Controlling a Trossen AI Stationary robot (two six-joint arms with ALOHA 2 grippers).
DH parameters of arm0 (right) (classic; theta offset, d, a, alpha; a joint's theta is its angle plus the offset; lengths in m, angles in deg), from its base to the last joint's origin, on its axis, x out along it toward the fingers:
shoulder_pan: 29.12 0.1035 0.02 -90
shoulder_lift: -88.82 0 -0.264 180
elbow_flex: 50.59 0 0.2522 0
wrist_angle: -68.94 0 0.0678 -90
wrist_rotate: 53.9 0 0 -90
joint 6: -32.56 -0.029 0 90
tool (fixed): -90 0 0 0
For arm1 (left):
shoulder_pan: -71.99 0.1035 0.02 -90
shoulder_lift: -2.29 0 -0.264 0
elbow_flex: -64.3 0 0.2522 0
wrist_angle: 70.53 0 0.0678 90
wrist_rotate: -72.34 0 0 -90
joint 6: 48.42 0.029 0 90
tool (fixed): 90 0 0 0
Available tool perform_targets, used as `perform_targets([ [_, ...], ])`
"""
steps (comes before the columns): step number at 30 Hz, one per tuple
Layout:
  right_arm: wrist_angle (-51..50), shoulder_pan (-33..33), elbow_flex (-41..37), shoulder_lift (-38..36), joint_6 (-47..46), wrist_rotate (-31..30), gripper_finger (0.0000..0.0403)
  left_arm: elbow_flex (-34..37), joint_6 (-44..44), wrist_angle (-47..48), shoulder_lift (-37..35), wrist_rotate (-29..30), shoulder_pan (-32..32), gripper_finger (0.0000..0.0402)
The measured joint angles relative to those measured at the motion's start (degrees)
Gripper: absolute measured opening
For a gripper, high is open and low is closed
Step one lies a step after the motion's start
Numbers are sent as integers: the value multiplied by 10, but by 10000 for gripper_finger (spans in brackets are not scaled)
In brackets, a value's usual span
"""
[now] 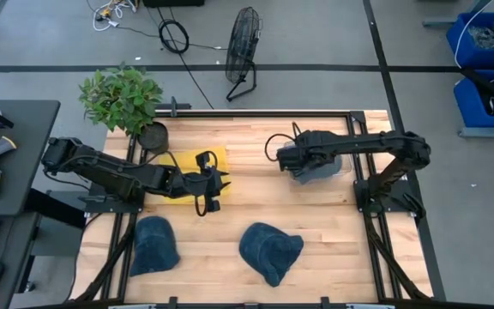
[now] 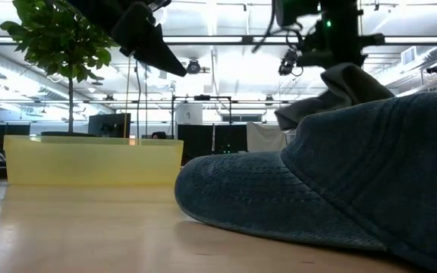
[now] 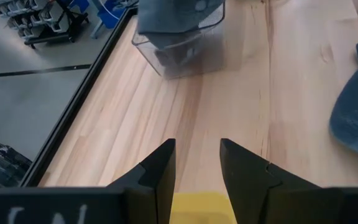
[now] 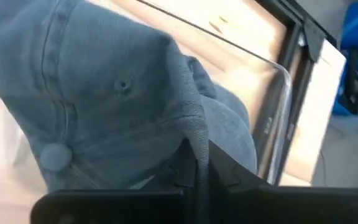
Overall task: Pick & Place hat
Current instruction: Put the gray cap into the transparent bin
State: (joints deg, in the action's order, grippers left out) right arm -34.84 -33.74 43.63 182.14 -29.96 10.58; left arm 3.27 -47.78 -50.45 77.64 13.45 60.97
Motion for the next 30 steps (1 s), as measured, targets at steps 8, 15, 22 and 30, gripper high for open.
perform_targets([
  [8, -1, -63, -51, 0, 23, 18, 9, 0, 0, -1, 0, 0, 0, 129],
  [15, -1, -68, -11, -2, 56, 31, 9, 0, 0, -1, 0, 0, 0, 128],
  [22, 1, -71, 79, -24, 88, 55, 9, 0, 0, -1, 0, 0, 0, 129],
  [30, 1, -96, 100, -66, 136, 42, 9, 0, -3, -1, 0, 0, 0, 129],
])
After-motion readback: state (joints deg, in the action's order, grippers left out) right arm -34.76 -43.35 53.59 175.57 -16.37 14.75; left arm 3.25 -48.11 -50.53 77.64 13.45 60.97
